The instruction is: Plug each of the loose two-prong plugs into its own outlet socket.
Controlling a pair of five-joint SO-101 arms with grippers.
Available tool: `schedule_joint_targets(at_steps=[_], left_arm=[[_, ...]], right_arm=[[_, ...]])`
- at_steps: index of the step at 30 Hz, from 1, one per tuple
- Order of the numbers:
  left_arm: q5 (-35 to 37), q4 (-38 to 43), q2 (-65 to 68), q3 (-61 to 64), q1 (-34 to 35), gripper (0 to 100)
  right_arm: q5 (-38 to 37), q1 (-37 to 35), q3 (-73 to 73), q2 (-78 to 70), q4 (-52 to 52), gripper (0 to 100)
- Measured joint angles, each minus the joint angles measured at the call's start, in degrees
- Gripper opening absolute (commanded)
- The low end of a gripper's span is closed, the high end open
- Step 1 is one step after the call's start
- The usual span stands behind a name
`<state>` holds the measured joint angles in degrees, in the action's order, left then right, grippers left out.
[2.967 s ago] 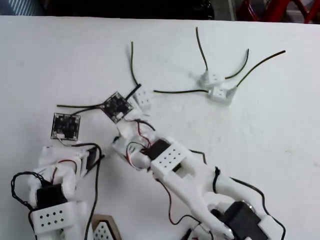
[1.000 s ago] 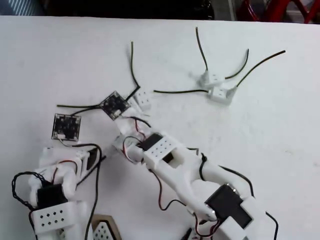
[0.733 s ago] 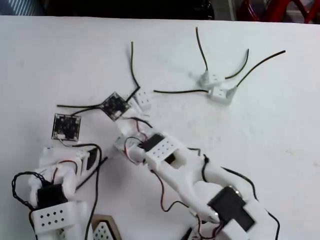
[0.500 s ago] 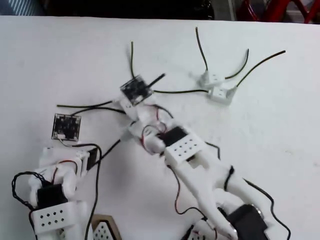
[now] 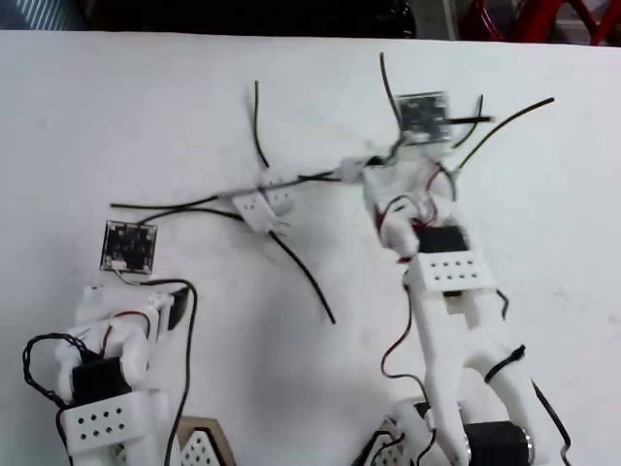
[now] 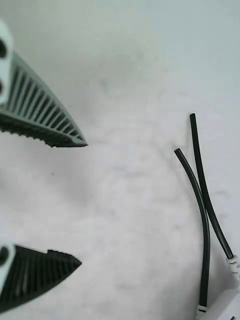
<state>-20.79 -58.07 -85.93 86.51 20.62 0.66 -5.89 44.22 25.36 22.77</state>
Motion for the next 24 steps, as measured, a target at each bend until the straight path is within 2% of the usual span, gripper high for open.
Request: schedule_joint_targets(at_steps=[7, 12, 18, 21, 24], left_arm=[[0.00, 0.00, 0.00, 0.00, 0.00, 33], [0.00, 0.00, 0.00, 0.00, 0.00, 33], [0.00, 0.00, 0.00, 0.00, 0.00, 33], [0.00, 0.00, 0.00, 0.00, 0.00, 33], [0.00, 0.00, 0.00, 0.00, 0.00, 33]], right_arm=[[8.00, 4.40, 0.00, -0.26, -4.40, 1.7], [8.79, 7.30, -0.70, -7.65, -9.76, 1.7], [8.79, 7.82, -9.76, -21.45, -10.64, 2.1], [8.79, 8.18, -15.21, -27.43, -9.76, 9.1], [8.79, 8.88, -21.36, -30.86, -3.69, 17.0]])
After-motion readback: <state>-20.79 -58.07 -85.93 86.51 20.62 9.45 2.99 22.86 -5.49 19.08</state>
